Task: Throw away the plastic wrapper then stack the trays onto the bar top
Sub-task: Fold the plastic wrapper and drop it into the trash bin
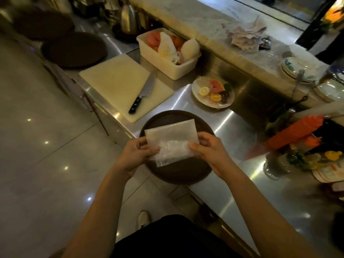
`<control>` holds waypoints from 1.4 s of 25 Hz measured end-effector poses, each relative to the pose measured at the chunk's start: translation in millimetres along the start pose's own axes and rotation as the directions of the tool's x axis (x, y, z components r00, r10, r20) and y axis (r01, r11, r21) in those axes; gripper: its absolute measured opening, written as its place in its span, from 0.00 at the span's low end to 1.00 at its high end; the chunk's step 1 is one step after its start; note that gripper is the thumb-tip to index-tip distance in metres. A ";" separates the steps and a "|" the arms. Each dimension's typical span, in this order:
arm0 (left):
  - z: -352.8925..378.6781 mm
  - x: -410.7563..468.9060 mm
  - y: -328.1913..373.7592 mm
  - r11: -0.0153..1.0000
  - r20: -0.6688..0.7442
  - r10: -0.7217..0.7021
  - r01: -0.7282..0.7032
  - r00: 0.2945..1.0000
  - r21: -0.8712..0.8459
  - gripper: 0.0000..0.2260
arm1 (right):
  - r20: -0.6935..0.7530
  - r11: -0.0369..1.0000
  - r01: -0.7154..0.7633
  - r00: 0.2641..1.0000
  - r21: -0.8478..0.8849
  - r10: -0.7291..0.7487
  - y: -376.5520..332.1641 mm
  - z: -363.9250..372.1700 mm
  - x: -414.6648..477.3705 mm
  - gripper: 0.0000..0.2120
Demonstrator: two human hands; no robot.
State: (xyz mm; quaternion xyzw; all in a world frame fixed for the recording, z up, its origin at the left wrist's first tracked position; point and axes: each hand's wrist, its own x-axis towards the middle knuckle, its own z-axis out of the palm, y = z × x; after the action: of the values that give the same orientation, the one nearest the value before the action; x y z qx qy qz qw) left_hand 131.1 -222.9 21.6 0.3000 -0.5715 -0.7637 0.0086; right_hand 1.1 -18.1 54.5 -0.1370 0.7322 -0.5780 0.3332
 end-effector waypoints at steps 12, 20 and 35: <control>-167.7 -130.5 -65.9 0.967 -0.710 0.061 -0.217 0.701 -0.131 0.05 | 0.477 0.968 0.156 0.878 -0.199 -0.043 -8.3 234.1 37.7 0.10; -125.5 -233.8 -109.5 0.877 -0.883 -0.228 -0.307 0.410 -0.370 0.13 | 0.822 0.955 0.227 0.569 -0.189 0.028 11.4 317.6 13.2 0.14; -89.8 -329.2 -223.8 0.735 -0.775 -0.609 -0.485 -0.166 -0.474 0.09 | 0.926 0.797 0.473 0.234 -0.375 0.296 98.4 407.4 -99.4 0.14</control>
State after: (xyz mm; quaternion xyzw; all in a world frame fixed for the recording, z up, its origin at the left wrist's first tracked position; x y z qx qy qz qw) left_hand 516.8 -106.1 -42.3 0.7725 -0.0085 -0.3872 0.5032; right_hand 356.1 -238.6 -49.7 -0.6035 0.4948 -0.1239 0.6128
